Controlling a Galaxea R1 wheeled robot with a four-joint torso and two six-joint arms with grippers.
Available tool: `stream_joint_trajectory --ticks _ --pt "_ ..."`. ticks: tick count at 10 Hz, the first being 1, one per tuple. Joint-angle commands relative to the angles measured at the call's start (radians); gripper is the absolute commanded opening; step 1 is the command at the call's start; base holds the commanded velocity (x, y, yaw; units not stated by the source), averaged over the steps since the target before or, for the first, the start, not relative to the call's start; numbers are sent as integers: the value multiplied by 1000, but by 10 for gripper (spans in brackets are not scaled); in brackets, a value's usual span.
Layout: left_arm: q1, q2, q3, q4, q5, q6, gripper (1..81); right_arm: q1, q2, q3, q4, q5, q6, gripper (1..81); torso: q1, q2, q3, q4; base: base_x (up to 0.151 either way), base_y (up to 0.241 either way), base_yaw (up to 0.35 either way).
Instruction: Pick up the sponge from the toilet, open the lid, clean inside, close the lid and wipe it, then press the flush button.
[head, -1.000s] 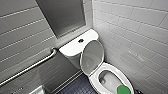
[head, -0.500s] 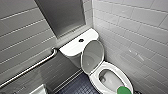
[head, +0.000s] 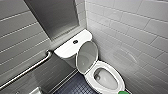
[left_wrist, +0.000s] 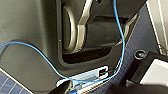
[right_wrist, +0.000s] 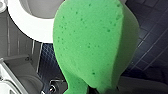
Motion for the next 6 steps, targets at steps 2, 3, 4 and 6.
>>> stream_joint_trajectory --ticks 2,3,4,6 --pt "22 -19 15 5 87 1 811 35 -27 12 -6 -42 1 10 -3 3 109 -9 0 0 0" --pt "14 -36 22 -3 87 -1 811 7 -20 -2 -6 -33 1 10 -8 13 131 -13 0 0 0" --pt "-3 -74 68 -4 87 -5 811 -15 -17 -19 -4 -28 -2 10 -11 16 160 -14 0 0 0" --pt "-49 -183 204 -9 87 -10 811 -77 -8 -57 -4 -25 1 10 -13 17 133 -14 0 0 0"
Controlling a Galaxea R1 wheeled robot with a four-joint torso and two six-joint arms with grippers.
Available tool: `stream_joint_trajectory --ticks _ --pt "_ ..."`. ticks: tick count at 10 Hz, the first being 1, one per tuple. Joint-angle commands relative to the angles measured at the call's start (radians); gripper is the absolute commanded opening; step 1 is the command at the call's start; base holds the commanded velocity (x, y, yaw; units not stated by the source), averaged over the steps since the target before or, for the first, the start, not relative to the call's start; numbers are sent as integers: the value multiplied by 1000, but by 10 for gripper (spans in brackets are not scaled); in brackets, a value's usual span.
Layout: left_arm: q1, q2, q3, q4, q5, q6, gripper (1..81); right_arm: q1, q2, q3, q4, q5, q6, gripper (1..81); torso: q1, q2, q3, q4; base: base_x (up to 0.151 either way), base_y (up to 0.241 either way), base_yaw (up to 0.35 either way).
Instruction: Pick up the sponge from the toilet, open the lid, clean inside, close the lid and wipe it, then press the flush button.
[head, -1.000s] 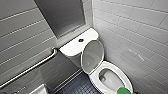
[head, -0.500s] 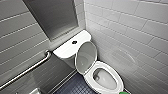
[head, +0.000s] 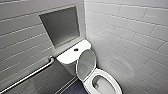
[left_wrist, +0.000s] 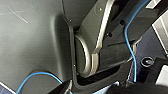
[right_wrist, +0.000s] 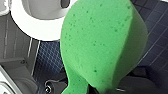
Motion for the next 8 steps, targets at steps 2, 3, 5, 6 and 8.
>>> stream_joint_trajectory --ticks 2,3,5,6,8 --pt "-122 -203 257 -47 90 -14 811 -60 -2 -47 -4 -5 -5 10 0 0 6 0 0 0 0" --pt "-163 -250 318 -81 99 -14 811 -115 17 -85 -7 2 -13 10 0 0 11 0 0 0 0" --pt "-234 -304 407 -119 106 -16 811 -244 86 -198 -44 36 -71 10 -1 0 10 0 0 0 0" --pt "-263 -321 453 -131 125 -16 811 -310 129 -266 -64 89 -99 10 -1 0 10 0 0 0 0" --pt "-332 -341 507 -171 182 -16 811 -408 176 -332 -87 168 -123 10 -1 0 10 0 0 0 0"
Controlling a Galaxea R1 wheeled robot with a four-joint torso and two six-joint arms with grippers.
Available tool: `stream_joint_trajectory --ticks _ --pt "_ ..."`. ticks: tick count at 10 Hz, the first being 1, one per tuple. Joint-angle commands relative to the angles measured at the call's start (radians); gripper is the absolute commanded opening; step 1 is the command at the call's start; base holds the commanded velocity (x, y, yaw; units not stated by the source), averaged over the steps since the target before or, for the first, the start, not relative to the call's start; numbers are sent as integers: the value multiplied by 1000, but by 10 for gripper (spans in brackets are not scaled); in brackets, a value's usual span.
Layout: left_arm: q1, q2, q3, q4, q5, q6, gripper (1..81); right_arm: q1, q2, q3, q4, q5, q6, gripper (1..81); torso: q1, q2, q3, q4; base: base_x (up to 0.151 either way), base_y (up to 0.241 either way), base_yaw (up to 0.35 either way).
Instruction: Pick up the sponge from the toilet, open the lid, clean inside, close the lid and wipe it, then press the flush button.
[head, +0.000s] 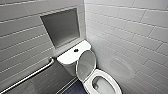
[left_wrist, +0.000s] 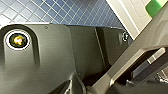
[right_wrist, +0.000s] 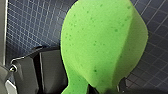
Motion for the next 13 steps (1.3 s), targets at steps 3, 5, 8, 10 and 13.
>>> stream_joint_trajectory --ticks 3,5,8,10,13 --pt "-164 -79 114 -117 166 3 811 -195 177 -196 -58 29 -57 10 0 0 0 0 0 0 0" --pt "-221 -92 136 -158 192 3 811 -217 246 -286 -64 -64 -124 10 0 0 0 0 0 0 0" --pt "-333 -123 153 -248 232 3 811 -231 254 -300 217 -55 -473 10 0 0 0 0 0 0 0" --pt "-420 -143 150 -348 229 3 811 -257 258 -308 298 -54 -543 10 0 0 0 0 0 0 0" --pt "-560 -172 142 -567 220 3 811 -294 270 -331 296 12 -548 10 0 0 0 0 0 0 0"
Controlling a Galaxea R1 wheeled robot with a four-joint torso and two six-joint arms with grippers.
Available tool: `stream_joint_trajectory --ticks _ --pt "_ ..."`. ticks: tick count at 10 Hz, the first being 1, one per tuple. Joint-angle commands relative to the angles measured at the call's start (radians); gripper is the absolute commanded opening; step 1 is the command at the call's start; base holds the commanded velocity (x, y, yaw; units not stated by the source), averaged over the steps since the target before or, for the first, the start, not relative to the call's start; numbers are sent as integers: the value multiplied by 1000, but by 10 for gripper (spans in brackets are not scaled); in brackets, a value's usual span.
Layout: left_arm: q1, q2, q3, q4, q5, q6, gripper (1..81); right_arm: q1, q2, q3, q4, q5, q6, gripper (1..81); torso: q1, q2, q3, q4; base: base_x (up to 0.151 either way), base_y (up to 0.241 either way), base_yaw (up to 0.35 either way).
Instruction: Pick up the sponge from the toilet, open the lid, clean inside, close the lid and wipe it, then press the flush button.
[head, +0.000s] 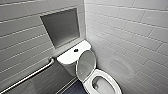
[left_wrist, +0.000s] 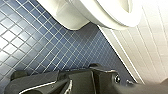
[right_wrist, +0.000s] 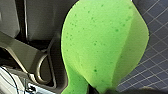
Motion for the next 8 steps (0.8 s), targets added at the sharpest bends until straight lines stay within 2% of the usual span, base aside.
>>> stream_joint_trajectory --ticks 1,3,5,8 --pt "-199 -75 17 -269 8 3 811 -27 -13 12 21 -23 -9 10 0 0 0 0 0 0 0" --pt "-261 -80 15 -374 -65 3 811 -40 -2 0 18 -10 -10 10 0 0 0 0 0 0 0" --pt "-318 -75 9 -483 -86 3 811 -34 16 -58 15 -11 -13 10 0 0 0 0 0 0 0" --pt "-387 -70 -14 -676 -146 3 811 -47 17 -35 8 -8 -12 10 0 0 0 0 0 0 0"
